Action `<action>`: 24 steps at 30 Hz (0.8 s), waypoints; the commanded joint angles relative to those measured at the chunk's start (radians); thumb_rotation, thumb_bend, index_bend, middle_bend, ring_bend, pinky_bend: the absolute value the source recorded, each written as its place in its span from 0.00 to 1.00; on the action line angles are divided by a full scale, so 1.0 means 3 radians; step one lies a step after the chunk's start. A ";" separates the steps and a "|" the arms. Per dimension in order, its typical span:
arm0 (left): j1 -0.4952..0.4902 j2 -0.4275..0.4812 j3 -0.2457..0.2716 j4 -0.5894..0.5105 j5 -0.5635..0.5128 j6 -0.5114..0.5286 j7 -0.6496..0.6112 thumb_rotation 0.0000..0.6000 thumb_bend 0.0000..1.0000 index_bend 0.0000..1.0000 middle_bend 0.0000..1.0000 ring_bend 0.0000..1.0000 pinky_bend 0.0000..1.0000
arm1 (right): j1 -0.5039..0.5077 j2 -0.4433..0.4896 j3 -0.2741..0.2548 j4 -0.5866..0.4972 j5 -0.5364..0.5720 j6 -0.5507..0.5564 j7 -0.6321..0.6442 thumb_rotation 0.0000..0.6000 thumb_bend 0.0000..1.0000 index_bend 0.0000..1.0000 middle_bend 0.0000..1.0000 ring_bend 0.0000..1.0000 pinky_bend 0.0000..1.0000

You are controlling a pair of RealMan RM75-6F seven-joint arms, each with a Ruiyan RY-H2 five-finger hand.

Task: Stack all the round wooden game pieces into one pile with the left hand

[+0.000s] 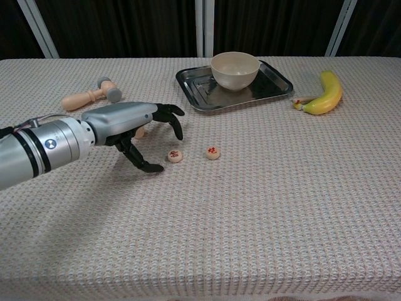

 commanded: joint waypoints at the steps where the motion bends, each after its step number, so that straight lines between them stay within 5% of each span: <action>1: -0.0009 -0.0018 0.0000 0.0016 -0.0007 -0.0014 -0.0005 1.00 0.23 0.33 0.03 0.00 0.00 | 0.0000 -0.0002 -0.0002 0.0003 -0.0003 0.0000 0.0001 1.00 0.13 0.00 0.00 0.00 0.00; 24: -0.0003 -0.0122 0.0008 0.0158 0.0080 0.0079 -0.0144 1.00 0.28 0.44 0.05 0.00 0.00 | -0.0010 0.0005 -0.0009 0.0007 0.0044 -0.0039 -0.0001 1.00 0.13 0.00 0.00 0.00 0.00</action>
